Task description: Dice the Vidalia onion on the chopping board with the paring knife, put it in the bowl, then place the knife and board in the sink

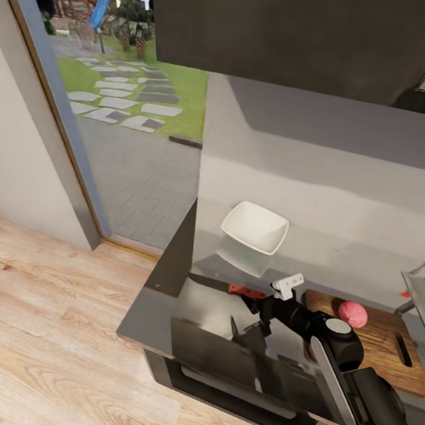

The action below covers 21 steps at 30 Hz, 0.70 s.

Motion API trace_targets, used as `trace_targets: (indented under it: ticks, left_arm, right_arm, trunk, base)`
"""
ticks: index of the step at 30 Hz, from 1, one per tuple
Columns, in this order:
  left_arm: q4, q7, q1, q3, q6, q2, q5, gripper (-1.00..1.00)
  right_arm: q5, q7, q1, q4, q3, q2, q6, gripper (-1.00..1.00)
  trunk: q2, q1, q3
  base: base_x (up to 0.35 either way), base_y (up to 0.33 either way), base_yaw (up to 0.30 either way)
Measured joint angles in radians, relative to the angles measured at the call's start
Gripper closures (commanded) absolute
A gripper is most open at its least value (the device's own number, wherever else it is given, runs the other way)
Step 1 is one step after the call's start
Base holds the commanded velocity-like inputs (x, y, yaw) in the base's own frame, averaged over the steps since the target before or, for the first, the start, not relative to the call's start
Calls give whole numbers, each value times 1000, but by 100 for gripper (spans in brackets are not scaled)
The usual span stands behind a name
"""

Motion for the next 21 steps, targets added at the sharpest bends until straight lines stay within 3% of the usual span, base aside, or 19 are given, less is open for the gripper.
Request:
trace_targets:
  ticks: [21]
  left_arm:
    - [10,0,-2,0,-1,1,0,-100]
  right_arm:
    - [0,-1,0,0,5,1,0,-100]
  trunk:
    - [0,0,-23]
  base:
    - [32,0,0]
